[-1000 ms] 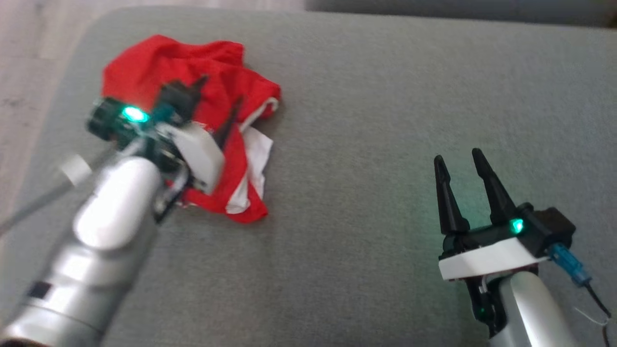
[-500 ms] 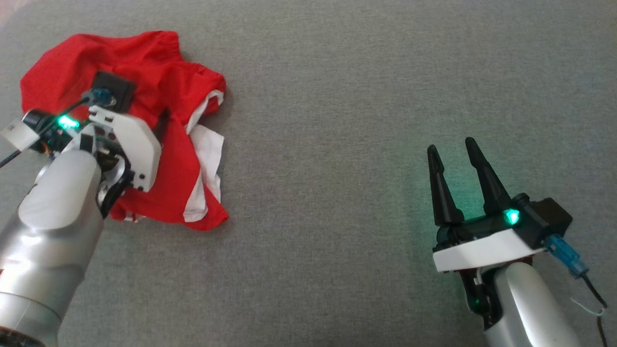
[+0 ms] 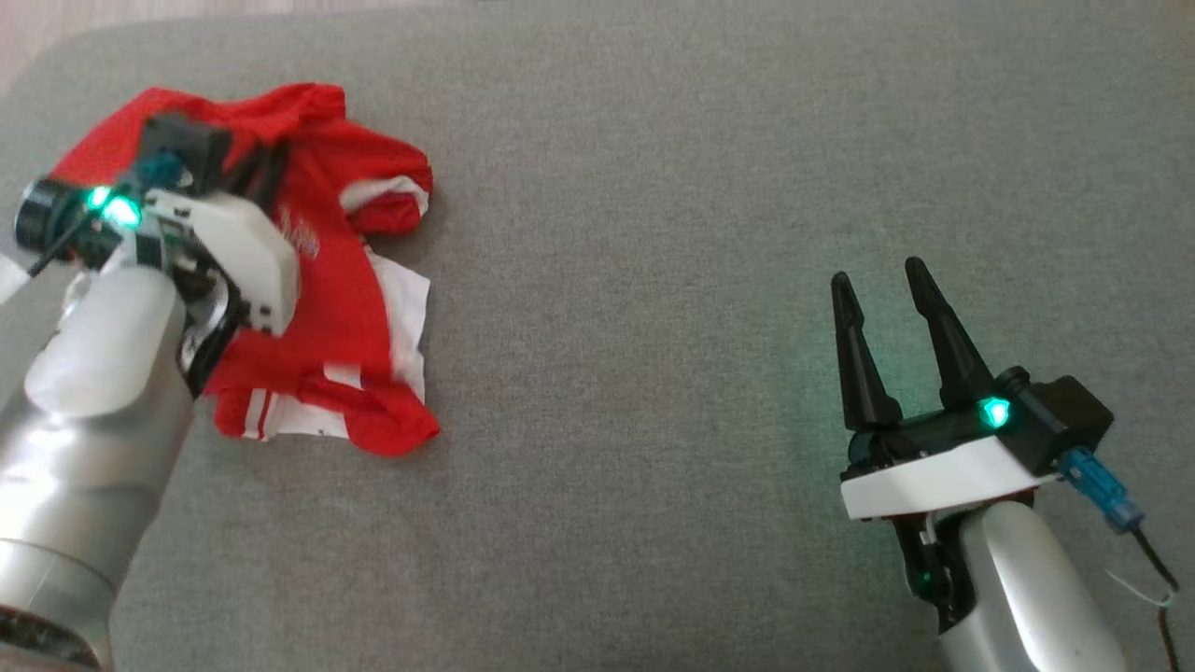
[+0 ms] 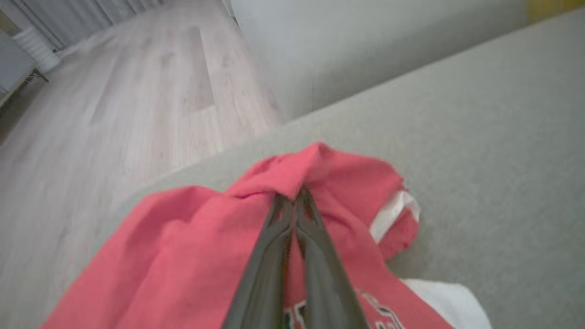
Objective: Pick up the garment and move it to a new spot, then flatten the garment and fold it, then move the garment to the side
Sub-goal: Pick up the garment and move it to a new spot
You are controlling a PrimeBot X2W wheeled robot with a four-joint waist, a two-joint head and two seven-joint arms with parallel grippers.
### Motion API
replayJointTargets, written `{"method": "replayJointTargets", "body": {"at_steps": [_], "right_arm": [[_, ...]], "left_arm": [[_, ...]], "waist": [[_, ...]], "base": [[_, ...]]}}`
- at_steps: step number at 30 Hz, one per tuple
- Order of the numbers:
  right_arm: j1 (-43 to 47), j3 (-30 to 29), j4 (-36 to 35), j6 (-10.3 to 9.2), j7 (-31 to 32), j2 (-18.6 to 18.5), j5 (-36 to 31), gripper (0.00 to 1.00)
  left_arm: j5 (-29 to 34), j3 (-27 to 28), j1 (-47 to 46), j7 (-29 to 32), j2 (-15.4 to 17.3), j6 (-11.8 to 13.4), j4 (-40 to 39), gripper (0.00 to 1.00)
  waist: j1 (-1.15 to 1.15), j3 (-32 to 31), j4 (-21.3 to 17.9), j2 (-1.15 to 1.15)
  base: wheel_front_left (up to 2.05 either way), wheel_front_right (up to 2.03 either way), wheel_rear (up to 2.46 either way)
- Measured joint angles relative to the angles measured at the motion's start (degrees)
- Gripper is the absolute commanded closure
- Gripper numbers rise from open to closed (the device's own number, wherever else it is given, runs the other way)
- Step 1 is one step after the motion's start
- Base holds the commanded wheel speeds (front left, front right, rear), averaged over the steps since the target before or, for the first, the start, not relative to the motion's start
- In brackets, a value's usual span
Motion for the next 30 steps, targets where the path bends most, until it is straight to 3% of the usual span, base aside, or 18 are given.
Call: {"method": "replayJointTargets", "body": {"at_steps": [5,10,21,30], "right_arm": [[0.32,-0.23,0.44,0.0,0.0,0.0,0.52,0.0],[2.22,-0.69,0.96,0.0,0.0,0.0,0.68,0.0],[3.42,-0.4,0.8,0.0,0.0,0.0,2.23,0.0],[2.99,0.97,-0.89,0.0,0.0,0.01,5.27,0.0]], "left_arm": [[-0.6,0.92,-1.46,-7.06,-1.24,0.0,-4.92,1.0],[-1.49,1.8,-2.48,-9.96,-1.49,0.01,-12.12,1.0],[-1.59,-0.26,-1.4,-5.6,-1.49,1.2,-27.63,1.0],[-1.47,-3.72,-0.18,-2.98,-4.49,2.38,-31.92,1.0]], "waist": [[0.0,-2.51,-0.04,0.0],[-0.01,-5.18,-0.1,0.0],[0.0,-7.42,-4.26,0.0],[0.0,-6.17,-13.31,0.0]], "base": [[0.0,0.0,0.0],[0.0,0.0,0.0],[0.0,0.0,0.0],[0.0,0.0,0.0]]}}
